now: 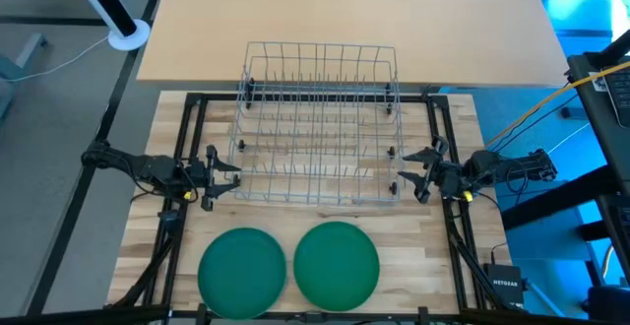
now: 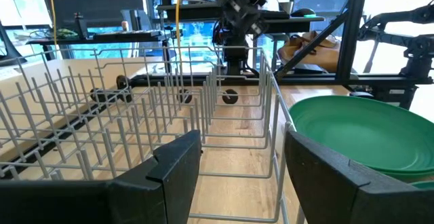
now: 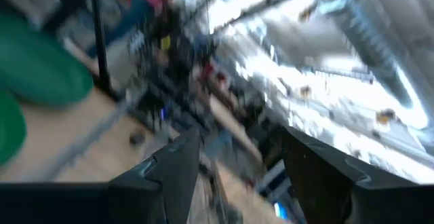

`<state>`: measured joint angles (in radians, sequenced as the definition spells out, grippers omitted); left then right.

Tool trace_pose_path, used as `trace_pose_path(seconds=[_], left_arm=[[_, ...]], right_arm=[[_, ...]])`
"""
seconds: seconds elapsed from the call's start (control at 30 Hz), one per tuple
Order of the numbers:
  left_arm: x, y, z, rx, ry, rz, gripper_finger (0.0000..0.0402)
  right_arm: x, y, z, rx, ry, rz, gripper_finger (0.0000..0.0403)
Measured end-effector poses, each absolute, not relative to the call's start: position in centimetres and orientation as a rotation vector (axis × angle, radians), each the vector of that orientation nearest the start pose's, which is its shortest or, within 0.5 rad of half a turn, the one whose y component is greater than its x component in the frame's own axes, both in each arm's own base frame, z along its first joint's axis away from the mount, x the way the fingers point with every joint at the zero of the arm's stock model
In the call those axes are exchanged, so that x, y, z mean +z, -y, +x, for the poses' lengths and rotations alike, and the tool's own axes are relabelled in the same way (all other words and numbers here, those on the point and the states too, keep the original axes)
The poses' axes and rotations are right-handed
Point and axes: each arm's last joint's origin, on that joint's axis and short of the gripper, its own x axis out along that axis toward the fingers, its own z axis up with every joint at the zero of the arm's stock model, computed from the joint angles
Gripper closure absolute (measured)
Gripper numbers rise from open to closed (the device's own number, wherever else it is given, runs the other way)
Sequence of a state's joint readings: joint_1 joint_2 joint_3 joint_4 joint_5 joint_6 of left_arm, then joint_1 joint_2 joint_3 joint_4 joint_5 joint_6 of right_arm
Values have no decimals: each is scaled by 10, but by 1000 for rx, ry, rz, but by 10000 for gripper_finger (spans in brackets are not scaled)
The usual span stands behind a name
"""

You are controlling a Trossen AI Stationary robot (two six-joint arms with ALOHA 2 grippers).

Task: Sort dishes
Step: Put the right green plate in the dish rack

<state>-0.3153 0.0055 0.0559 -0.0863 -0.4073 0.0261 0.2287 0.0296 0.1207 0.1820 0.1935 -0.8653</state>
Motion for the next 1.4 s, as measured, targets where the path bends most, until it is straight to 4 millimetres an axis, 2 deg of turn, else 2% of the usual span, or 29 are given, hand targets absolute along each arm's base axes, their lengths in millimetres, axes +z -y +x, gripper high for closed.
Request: trace_pose_path(seconds=[0.3, 0.47, 0.6, 0.73, 0.87, 1.03, 1.27, 1.4], left_arm=[[174, 18, 91, 92, -35, 39, 196], [174, 18, 91, 92, -34, 39, 196], [174, 18, 91, 92, -35, 39, 196], [174, 18, 91, 92, -35, 39, 196], [174, 18, 91, 92, -34, 39, 196], [174, 18, 91, 92, -35, 39, 196], [174, 18, 91, 92, -34, 39, 196], [174, 18, 91, 92, -34, 39, 196]], right_arm=[[235, -17, 80, -9, 486, -759, 189], [235, -19, 80, 27, 508, -766, 189], [236, -17, 79, -9, 502, -750, 189], [238, -15, 80, -71, 479, -612, 189], [241, -13, 86, -134, 423, -492, 189], [259, -15, 98, -135, 326, -460, 189], [292, -23, 127, -5, -12, -425, 189], [311, -31, 148, 126, -133, -423, 189]])
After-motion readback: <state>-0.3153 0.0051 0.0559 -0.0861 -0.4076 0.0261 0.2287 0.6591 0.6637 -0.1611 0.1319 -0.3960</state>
